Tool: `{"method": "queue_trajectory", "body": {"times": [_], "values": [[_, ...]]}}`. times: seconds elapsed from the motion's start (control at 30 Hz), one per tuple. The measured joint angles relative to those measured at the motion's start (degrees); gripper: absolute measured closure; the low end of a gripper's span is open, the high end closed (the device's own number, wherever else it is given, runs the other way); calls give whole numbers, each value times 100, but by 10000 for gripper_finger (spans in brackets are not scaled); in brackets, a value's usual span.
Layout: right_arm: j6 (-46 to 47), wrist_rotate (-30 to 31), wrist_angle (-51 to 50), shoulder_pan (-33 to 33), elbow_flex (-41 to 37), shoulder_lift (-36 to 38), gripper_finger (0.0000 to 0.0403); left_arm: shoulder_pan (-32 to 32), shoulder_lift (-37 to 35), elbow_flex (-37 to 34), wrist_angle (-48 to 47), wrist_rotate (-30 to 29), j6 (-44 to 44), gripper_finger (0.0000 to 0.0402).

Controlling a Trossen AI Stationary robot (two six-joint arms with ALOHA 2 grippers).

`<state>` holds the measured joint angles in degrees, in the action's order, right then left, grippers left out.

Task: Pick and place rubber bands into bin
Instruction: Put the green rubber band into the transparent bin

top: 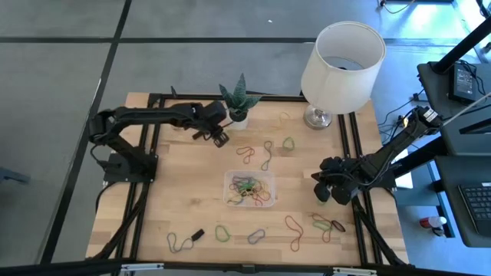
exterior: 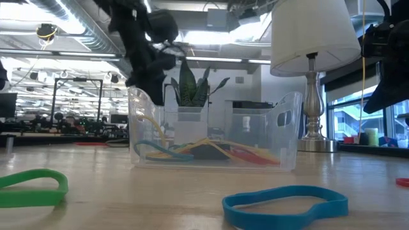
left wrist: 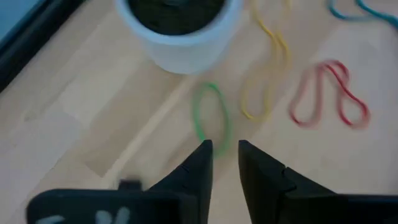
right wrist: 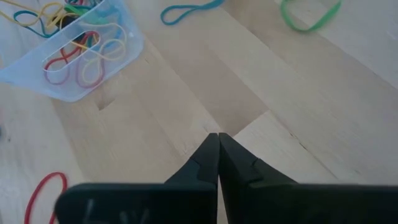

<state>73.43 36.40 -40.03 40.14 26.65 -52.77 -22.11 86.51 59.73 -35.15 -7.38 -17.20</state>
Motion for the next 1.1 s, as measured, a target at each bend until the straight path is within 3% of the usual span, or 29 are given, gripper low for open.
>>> {"method": "queue_trajectory", "body": {"times": [0.3, 0.57, 0.73, 0.87, 0.93, 1.1], "values": [[1, 0, 0, -85, 0, 0, 396, -348, 513, -337, 813, 404, 275, 281], [85, 0, -2, -319, 0, 0, 396, -244, 1175, -409, 880, 243, 647, 286], [83, 0, -2, -404, 0, 0, 396, -147, 1551, -398, 894, 252, 583, 304], [83, 0, 0, -404, 0, 0, 396, -5, 1605, -386, 819, 54, 429, 355], [82, 0, 0, -404, 0, 0, 396, 85, 1536, -401, 751, 2, 299, 387], [79, 0, 0, -404, 0, 0, 396, 444, 1003, -424, 393, -35, -170, 399]]}}
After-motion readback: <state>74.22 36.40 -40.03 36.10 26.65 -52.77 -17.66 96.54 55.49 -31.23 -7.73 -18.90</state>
